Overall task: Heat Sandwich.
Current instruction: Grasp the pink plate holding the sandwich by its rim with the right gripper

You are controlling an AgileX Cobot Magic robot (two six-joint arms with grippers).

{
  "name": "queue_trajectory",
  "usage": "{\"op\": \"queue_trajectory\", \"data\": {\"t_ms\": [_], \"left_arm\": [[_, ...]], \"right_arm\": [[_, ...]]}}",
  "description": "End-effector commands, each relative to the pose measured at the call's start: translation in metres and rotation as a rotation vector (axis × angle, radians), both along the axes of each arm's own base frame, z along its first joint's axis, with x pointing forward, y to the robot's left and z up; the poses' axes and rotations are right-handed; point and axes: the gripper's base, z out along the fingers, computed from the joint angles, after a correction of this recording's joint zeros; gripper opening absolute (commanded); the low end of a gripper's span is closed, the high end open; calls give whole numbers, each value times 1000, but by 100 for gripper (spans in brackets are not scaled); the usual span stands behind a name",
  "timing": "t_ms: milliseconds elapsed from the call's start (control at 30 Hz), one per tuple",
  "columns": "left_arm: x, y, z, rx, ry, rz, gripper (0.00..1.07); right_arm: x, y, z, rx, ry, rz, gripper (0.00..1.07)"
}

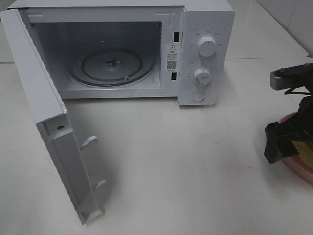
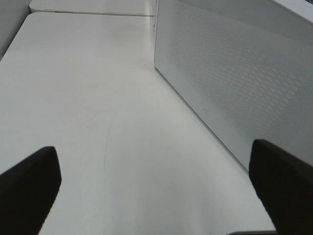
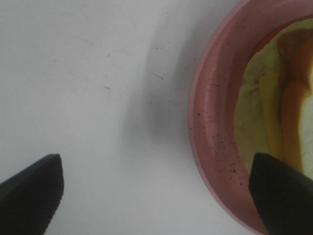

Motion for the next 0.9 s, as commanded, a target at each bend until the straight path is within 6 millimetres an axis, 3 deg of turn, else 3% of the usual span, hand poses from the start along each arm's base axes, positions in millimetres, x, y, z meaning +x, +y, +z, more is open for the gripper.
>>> {"op": "queue_trajectory", "data": {"t_ms": [33,633,900], "left_arm": [[-3,0,0,-1,-33,0,101],[-3,0,0,-2,-33,0,101],[-3,0,0,-2,-33,0,101]], "right_arm": [[3,-4,-6,-15,18,-24,100],[30,-6,-54,-100,147,-39,96],[34,-5,-63,-94,147,-37,94]]}}
